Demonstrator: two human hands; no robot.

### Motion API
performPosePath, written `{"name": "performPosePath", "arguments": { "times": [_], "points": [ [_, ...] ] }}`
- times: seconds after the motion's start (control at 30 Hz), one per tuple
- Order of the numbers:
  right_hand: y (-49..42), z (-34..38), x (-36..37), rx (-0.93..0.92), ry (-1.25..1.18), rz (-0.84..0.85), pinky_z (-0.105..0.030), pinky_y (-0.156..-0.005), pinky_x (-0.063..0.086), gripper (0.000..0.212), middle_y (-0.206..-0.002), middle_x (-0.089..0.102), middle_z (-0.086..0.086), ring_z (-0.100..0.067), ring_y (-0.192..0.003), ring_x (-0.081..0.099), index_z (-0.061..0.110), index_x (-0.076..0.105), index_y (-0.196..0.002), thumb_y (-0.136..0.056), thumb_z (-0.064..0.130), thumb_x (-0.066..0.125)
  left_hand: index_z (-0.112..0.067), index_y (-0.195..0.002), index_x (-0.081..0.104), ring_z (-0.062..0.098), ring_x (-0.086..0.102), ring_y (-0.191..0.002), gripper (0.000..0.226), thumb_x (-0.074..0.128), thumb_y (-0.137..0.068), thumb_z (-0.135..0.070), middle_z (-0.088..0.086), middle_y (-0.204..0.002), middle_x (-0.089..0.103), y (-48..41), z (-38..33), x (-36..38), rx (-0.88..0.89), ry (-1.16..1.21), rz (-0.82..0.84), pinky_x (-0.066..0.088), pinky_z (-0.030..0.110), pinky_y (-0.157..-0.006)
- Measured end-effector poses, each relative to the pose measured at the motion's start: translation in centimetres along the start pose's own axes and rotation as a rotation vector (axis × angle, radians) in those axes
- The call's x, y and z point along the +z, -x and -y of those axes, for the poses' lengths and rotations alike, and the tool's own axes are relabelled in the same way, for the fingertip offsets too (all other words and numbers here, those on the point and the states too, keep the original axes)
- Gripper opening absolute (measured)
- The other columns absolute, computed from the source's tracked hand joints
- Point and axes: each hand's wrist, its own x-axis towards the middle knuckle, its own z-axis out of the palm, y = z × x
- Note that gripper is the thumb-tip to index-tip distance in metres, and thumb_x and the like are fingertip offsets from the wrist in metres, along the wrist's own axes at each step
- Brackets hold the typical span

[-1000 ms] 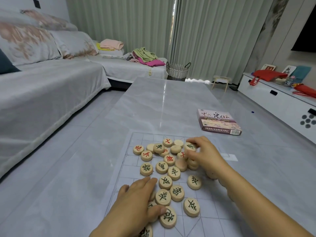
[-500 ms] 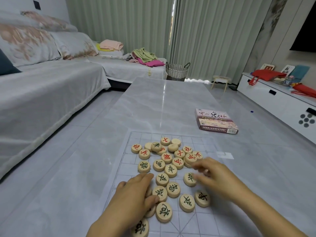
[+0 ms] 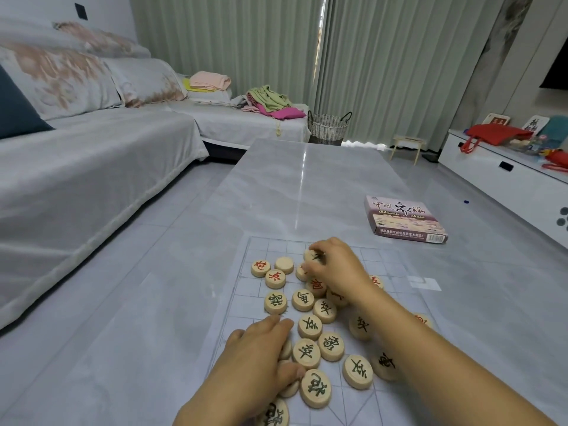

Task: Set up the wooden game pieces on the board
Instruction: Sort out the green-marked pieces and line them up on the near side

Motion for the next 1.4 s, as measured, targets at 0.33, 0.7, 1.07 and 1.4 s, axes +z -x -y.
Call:
{"name": "performPosePath", "arguments": {
  "times": [0.33,0.7,1.07,1.4],
  "points": [
    [15.2,-6.7,-6.0,0.109,0.124,0.118,-0.019,-0.079,0.041,0.045,-0.099,0.041,0.022,-0.003,-0.089,0.05,0.033,0.052,-0.119,-0.078,0.047,0.064,-0.038,-0.145,-0.002,0.009,-0.008,-0.145,0.116,0.074,-0.059,-0.057,-0.011,-0.156,-0.01,0.5,0.0,0.3,-0.031,0.036,0.15,-0.01,0.046,-0.118],
    [15.7,-4.3,-5.7,0.129,0.097,0.189,-0.014,-0.075,0.035,0.051,-0.11,0.036,0.017,-0.002,-0.094,0.042,0.033,0.042,-0.129,-0.083,0.046,0.059,-0.038,-0.145,-0.003,0.012,-0.002,-0.145,0.11,0.07,-0.065,-0.058,-0.007,-0.158,-0.001,0.5,1.1,0.3,-0.114,0.048,-0.007,-0.007,0.047,-0.117],
    [17.3,-2.0,-4.1,0.193,0.0,0.301,-0.017,-0.07,0.04,0.036,-0.088,0.045,0.011,-0.006,-0.074,0.049,0.028,0.04,-0.087,-0.074,0.043,0.07,-0.033,-0.146,-0.001,0.018,0.003,-0.145,0.111,0.072,-0.065,-0.055,-0.003,-0.158,0.0,0.5,1.5,-0.1,-0.136,-0.035,-0.091,0.011,0.039,-0.117],
    [8.2,-3.1,-4.6,-0.04,0.013,0.055,-0.024,-0.081,0.042,0.016,-0.104,0.053,0.008,-0.009,-0.093,0.052,0.023,0.058,-0.103,-0.09,0.03,0.055,-0.034,-0.146,0.006,0.014,0.011,-0.144,0.094,0.06,-0.074,-0.06,-0.009,-0.156,0.008,0.2,1.4,-0.2,-0.072,0.054,-0.042,0.014,0.038,-0.118]
  ]
}}
